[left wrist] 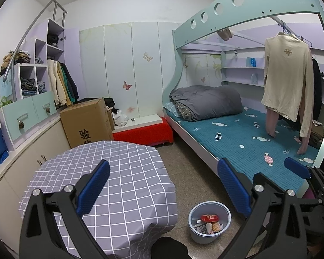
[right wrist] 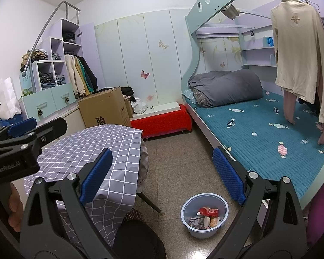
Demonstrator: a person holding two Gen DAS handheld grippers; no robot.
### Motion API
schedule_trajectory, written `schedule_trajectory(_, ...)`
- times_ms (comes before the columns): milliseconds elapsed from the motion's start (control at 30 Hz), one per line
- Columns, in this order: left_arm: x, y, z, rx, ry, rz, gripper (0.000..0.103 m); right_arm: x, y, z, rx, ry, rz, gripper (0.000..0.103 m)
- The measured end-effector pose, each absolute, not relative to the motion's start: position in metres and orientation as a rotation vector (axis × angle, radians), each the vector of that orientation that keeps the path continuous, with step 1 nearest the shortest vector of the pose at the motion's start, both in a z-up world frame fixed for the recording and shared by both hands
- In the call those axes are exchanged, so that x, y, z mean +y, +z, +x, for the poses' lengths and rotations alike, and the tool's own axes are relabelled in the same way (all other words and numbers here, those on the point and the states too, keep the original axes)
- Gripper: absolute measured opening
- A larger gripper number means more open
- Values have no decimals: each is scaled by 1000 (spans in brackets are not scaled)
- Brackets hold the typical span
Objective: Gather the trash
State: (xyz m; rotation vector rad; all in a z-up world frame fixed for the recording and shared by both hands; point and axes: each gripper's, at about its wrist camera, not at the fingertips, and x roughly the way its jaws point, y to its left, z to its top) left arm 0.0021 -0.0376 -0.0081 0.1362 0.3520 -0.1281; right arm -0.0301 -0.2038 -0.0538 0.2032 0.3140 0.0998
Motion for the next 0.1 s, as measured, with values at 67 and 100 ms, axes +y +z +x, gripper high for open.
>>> schedule_trajectory(67,-35,-10,3,359,-126,129,98,-202,-54,-29,317,99,204,92)
schedule_trajectory(100,-35,-10,4,362,-124,126,98,-200,-55,-29,319,99,204,92)
